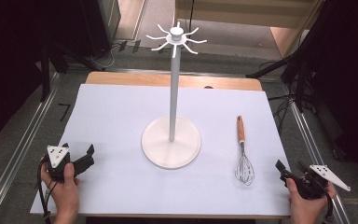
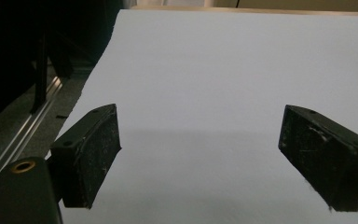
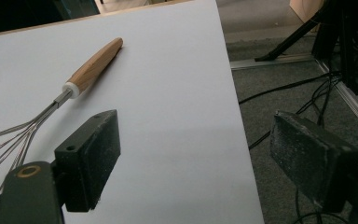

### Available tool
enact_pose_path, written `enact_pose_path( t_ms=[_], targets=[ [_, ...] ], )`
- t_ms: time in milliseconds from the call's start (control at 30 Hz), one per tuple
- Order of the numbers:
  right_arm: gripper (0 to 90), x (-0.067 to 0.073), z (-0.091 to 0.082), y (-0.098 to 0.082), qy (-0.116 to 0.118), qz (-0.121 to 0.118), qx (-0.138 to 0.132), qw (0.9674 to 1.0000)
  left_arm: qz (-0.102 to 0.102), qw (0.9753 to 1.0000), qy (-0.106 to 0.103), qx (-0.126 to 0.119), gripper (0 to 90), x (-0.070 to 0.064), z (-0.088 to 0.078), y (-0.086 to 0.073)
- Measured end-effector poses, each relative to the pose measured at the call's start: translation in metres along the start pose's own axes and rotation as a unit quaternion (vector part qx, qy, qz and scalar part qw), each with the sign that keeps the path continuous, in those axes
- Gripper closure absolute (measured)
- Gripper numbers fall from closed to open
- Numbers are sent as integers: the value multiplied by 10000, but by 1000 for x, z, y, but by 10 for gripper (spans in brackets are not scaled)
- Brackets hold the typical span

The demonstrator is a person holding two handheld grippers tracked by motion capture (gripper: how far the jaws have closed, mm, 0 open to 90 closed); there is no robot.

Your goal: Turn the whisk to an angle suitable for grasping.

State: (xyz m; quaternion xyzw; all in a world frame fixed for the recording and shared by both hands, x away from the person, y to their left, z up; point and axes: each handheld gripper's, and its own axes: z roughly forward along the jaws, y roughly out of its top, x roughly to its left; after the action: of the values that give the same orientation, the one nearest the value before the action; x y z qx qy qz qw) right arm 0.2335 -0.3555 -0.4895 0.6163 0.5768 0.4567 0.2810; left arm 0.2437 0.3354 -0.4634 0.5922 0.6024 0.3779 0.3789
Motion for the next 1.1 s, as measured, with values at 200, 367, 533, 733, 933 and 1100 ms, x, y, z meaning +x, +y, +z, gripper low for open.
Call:
enact_pose_path(
  t_ms=[200,367,533,733,933,1100],
  targets=[
    [183,2,0,0,-78,-38,33,10000,36,10000,24,11,135,-1,0,0],
    [223,2,1,1,-163,-30,44,9999,54,10000,38,13,135,-1,0,0],
    [243,7,4,3,-269,-198,280,9990,63,10000,59,37,135,-2,1,0],
    [290,14,7,7,-527,-334,428,9971,81,9999,58,33,135,-2,1,0],
    [308,21,11,12,-785,-528,620,9936,72,10000,66,13,135,-2,1,0],
    [322,26,13,14,-746,-670,723,9923,106,9999,68,30,135,-3,0,0]
  ],
)
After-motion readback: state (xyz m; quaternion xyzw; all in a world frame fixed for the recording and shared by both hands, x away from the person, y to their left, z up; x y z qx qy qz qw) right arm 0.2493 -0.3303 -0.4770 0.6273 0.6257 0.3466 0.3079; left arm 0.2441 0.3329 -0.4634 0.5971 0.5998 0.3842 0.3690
